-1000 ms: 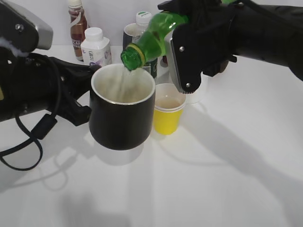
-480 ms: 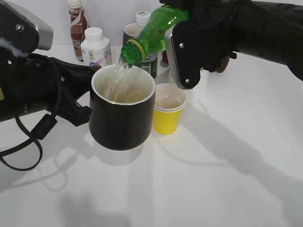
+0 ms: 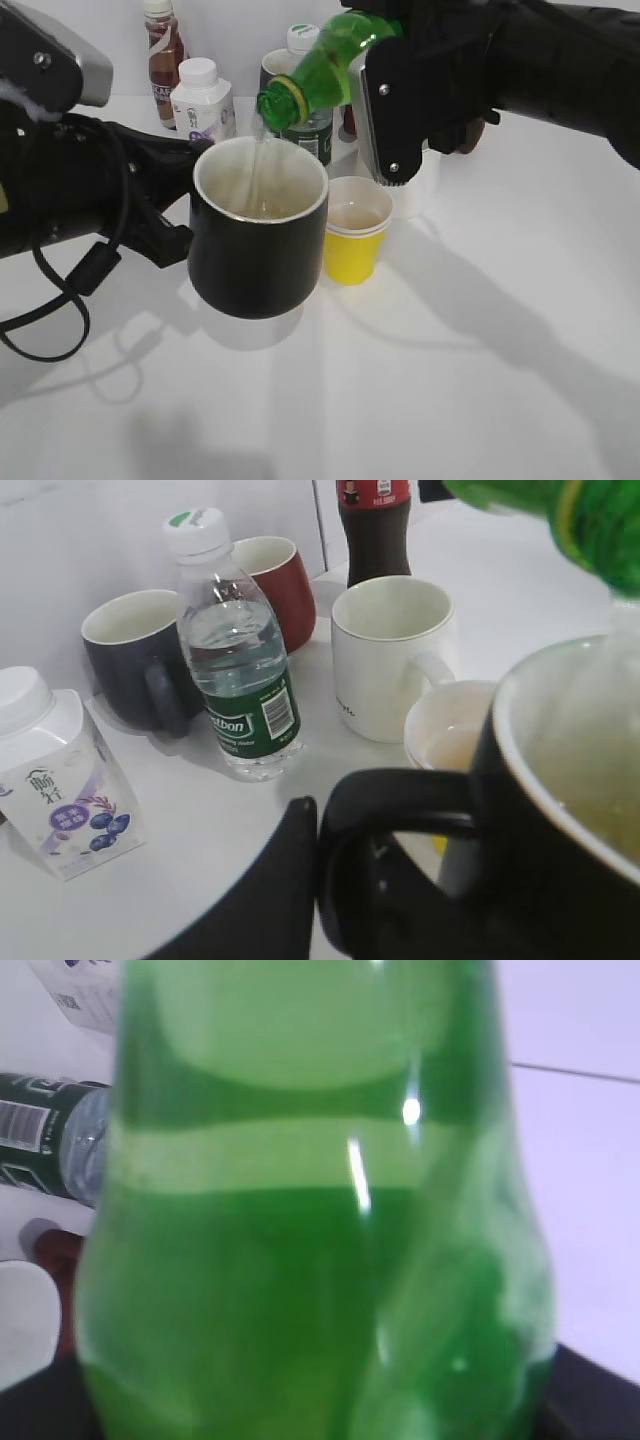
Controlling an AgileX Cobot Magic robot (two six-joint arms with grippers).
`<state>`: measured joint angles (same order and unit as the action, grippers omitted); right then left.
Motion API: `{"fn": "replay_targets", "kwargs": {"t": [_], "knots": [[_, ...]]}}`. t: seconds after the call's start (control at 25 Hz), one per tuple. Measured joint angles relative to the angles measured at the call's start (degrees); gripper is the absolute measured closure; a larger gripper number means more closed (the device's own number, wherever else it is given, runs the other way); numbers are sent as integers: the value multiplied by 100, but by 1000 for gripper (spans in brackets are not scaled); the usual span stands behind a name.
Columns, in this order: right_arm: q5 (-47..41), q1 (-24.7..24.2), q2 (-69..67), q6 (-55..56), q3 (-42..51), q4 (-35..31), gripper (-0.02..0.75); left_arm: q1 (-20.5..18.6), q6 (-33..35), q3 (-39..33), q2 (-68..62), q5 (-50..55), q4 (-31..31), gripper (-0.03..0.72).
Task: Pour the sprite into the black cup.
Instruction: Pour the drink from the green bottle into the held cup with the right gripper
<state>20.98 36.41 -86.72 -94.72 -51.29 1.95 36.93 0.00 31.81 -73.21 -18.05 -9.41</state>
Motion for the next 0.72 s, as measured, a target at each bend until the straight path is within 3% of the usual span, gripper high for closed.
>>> {"fn": "replay_targets", "kwargs": {"t": [0.32,0.52,0.72], "knots": [[-476,0,0,967,-11,-102,307,-15,0,0,0,-120,0,634],[-802,0,40,2376,-11,-120,307,-249,30,0,0,-233,96,634],[-1076,0,322,4486,-11,-140,307,-443,34,0,0,-461,213,634]]}}
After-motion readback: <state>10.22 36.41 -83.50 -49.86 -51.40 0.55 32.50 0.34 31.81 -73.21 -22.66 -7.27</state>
